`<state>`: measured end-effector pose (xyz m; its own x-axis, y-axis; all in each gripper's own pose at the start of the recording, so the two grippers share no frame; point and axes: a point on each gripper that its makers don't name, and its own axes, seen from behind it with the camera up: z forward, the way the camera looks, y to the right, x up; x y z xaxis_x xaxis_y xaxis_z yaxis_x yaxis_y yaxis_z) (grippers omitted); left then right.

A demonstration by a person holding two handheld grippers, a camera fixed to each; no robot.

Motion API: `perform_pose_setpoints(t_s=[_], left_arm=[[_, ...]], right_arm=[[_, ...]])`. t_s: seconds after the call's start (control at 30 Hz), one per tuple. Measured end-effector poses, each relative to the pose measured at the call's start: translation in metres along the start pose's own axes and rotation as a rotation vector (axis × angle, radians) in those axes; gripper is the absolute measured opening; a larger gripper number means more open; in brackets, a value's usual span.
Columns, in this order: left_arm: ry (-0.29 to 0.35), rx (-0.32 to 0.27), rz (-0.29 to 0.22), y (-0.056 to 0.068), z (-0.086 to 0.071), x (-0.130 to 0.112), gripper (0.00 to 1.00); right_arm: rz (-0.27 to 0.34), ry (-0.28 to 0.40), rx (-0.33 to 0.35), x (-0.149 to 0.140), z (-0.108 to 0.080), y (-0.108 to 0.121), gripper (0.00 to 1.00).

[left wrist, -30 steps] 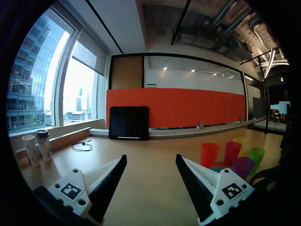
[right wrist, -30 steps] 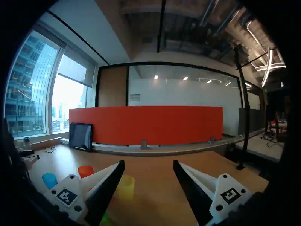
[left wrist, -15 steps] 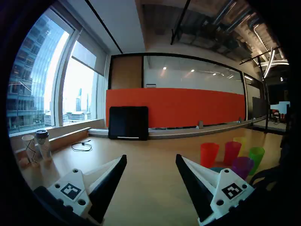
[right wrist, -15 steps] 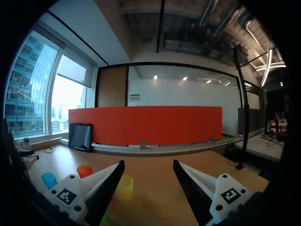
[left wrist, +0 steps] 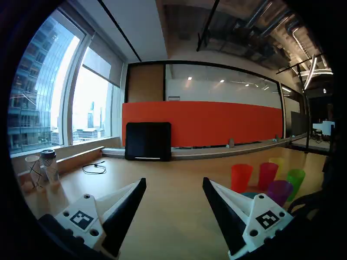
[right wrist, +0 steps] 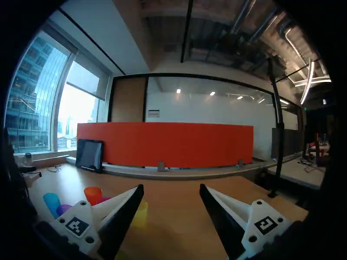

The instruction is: Pour water

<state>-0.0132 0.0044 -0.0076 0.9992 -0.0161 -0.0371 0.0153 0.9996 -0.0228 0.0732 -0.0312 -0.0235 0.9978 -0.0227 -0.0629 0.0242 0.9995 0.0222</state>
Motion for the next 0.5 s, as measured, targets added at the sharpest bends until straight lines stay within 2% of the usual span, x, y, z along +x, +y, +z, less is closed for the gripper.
perform_pose_setpoints(t_s=[0.5], left_arm=[[0.000,0.000,0.000,0.001,0.000,0.000,0.97]], right_arm=[[-0.010,0.021,0.018,-0.019,0.005,-0.002,0.99]])
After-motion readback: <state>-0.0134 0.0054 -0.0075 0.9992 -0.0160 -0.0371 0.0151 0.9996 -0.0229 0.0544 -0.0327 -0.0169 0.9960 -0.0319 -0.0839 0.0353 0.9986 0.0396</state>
